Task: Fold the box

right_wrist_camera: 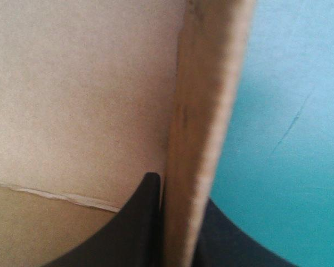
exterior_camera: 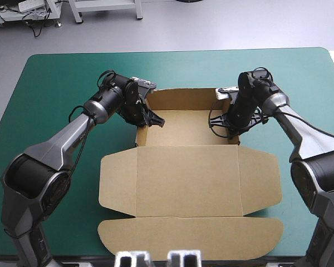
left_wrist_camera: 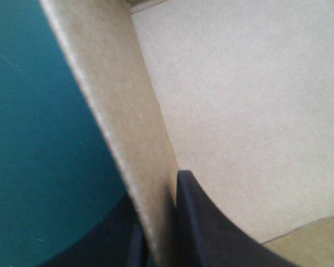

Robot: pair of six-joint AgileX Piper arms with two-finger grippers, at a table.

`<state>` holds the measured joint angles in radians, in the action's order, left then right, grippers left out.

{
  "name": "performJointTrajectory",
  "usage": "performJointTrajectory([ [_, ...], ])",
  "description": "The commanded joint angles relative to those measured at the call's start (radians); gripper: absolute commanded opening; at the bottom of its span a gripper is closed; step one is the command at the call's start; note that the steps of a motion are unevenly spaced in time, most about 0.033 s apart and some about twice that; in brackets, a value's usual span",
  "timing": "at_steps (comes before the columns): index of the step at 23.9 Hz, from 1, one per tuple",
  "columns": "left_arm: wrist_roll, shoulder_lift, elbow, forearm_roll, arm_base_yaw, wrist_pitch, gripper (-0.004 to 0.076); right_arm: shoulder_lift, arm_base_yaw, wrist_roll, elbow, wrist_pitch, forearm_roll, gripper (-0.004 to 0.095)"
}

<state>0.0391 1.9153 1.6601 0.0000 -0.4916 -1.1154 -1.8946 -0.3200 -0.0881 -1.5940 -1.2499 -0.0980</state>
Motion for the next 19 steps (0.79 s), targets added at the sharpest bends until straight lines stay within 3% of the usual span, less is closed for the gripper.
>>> performJointTrajectory([
  [1, -0.063, -0.016, -0.001, -0.046, -0.021, -0.153, 0.0169, 0.054, -0.01, 0.057, -0.03, 0.001, -0.075, 0.0259],
  [6, -0.067, -0.029, -0.001, 0.012, -0.019, -0.174, 0.0322, 0.056, -0.01, 0.115, -0.03, 0.001, -0.143, 0.061],
  [8, -0.067, -0.036, 0.001, 0.021, -0.019, -0.169, 0.0374, 0.056, -0.01, 0.116, -0.032, 0.001, -0.131, 0.0682],
  [13, -0.065, -0.063, 0.041, 0.102, -0.019, -0.135, 0.04, 0.076, -0.01, 0.114, -0.034, 0.014, 0.024, 0.0697],
  [19, -0.063, -0.084, 0.103, 0.08, -0.019, -0.123, 0.0414, 0.102, -0.01, 0.113, -0.096, 0.001, 0.021, 0.0699],
])
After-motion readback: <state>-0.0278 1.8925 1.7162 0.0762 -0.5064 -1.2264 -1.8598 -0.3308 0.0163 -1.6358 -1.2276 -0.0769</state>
